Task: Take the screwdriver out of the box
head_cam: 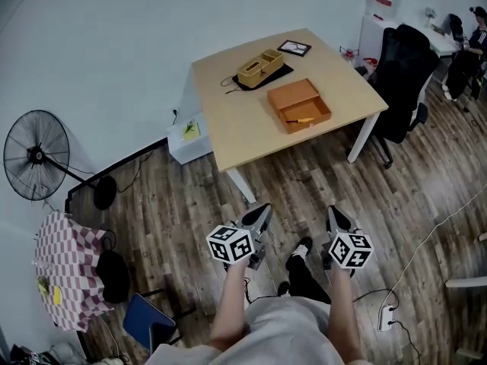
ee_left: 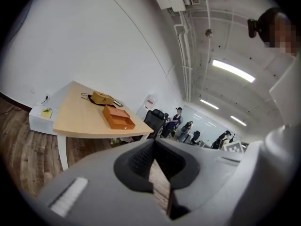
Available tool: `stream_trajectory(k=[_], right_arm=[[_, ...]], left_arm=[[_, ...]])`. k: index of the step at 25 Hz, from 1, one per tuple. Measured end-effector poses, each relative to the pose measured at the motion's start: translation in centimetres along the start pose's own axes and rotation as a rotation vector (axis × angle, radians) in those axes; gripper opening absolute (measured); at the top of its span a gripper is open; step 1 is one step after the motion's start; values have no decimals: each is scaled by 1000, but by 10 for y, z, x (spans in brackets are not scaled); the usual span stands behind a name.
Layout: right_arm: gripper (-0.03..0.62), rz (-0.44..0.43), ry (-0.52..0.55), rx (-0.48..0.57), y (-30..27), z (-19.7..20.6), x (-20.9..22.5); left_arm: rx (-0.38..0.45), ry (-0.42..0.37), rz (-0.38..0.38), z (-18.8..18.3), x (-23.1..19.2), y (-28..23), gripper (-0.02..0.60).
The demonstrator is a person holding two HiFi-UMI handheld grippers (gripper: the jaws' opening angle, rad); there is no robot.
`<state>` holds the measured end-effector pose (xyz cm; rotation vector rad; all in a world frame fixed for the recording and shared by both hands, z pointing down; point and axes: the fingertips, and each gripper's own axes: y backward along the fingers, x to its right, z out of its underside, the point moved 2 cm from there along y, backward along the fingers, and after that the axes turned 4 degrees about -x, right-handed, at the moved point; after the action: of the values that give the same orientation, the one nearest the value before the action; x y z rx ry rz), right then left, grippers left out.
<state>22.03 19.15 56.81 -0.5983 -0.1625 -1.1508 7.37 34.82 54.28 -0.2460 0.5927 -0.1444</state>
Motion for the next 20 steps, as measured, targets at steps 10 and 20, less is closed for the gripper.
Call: stream_trajectory(k=[10, 20], right_arm=[[0, -45, 11, -74, -87, -37, 32], [0, -57, -13, -113, -159, -78, 73]], left_arm=[[-139, -112, 3, -35, -36, -102, 54], [-139, -137, 11, -93, -70, -175, 54]])
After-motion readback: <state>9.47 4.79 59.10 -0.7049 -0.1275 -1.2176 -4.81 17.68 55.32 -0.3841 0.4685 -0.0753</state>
